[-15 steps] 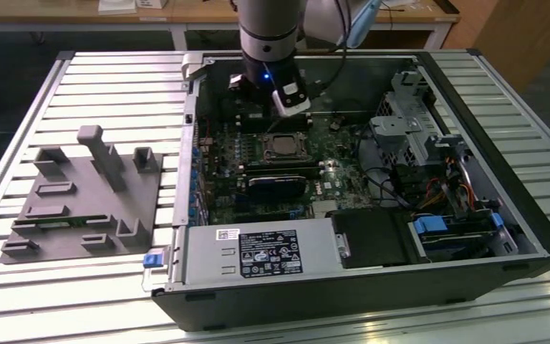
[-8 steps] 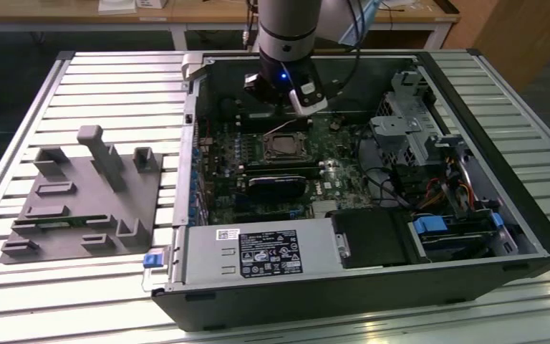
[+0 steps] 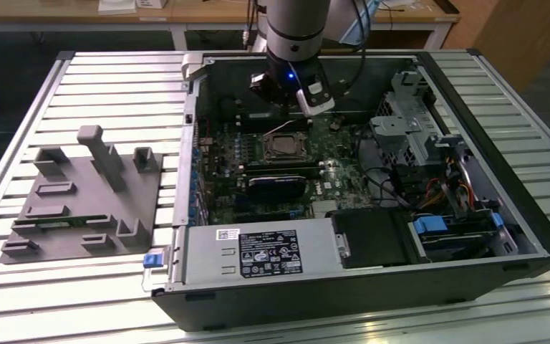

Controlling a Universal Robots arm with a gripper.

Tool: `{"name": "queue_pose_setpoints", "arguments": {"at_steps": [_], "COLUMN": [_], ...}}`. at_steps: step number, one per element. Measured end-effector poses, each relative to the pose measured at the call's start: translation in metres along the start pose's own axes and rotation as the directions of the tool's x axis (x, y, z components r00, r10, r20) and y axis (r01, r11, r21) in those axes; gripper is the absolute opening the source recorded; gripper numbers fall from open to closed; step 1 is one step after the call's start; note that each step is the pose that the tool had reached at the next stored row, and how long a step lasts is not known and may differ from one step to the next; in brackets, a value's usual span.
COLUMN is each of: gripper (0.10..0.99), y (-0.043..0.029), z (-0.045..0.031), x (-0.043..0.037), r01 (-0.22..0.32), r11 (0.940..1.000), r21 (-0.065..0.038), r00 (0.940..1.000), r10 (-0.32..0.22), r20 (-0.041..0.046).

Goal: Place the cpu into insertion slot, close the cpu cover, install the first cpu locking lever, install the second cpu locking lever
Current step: 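Install the first cpu locking lever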

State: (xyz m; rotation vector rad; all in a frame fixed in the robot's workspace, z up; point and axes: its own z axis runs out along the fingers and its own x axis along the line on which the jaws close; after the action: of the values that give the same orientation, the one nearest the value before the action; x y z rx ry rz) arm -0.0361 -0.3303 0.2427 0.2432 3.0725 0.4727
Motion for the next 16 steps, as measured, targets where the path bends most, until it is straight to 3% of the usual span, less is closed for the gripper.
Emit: {"name": "queue_pose_setpoints", "arguments": {"at_steps": [2, 7, 16], "gripper": [0.106, 0.106, 0.106], "y": [0.0000, -0.0006, -0.0038], "z": [0.0002, 0.0020, 0.0126], "x": [-0.0001, -0.0001, -0.0007], "r01": [0.000, 0.001, 0.001], "r11": [1.0000, 0.9997, 0.9997], "r21": [0.001, 0.025, 0.026], "r00": [1.0000, 1.0000, 1.0000], "r10": [0.000, -0.001, -0.001], "r20": [0.0004, 0.0041, 0.0042]}}
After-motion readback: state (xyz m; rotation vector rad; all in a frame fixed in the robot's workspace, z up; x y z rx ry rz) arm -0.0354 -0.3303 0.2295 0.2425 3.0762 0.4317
